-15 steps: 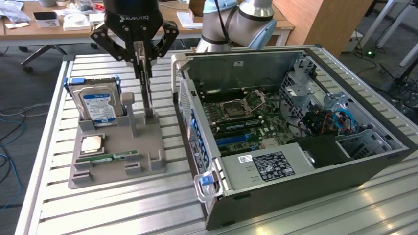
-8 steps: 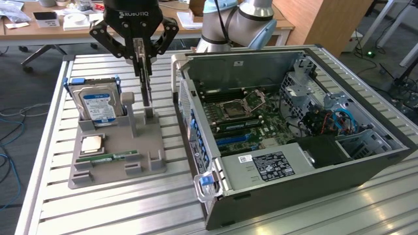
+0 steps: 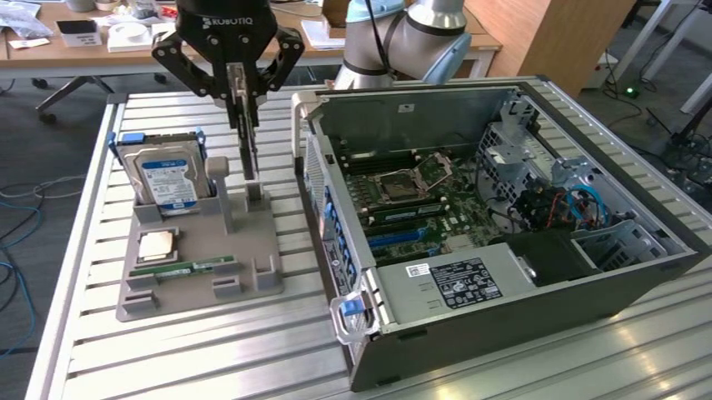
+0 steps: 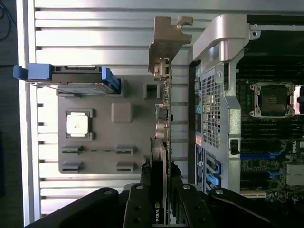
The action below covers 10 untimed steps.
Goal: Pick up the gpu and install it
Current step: 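Pick up the gpu and move the gpu toward the slot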
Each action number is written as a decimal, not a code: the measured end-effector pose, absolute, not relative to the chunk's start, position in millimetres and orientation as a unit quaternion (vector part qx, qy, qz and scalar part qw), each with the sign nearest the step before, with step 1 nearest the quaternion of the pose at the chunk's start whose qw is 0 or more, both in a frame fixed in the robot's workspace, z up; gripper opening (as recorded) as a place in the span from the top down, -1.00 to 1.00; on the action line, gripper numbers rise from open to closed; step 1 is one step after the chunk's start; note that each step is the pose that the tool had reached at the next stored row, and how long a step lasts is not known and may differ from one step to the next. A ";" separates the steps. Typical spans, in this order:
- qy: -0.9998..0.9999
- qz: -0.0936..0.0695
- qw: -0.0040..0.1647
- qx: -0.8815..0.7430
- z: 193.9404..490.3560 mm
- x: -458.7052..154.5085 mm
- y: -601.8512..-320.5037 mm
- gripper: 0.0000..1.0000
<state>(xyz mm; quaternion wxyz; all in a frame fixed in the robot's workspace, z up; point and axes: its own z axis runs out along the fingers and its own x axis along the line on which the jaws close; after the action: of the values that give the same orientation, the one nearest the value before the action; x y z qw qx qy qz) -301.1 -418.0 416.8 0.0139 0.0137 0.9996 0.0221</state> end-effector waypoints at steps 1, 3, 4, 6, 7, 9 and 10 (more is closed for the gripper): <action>1.000 0.022 0.014 0.014 418.1 -301.1 -418.0 0.48; 1.000 0.022 0.014 0.014 419.7 -301.1 -418.0 0.48; 1.000 0.022 0.014 0.014 419.8 -301.1 -418.0 0.48; 1.000 0.022 0.014 0.014 419.9 -301.1 -418.0 0.48; 1.000 0.022 0.014 0.014 419.9 -301.1 -418.0 0.48; 1.000 0.022 0.014 0.014 419.9 -301.1 -418.0 0.48; 1.000 0.022 0.014 0.014 419.9 -301.0 -418.0 0.48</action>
<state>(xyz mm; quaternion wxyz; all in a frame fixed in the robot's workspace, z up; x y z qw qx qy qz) -301.0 -418.0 419.9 0.0139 0.0138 0.9996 0.0221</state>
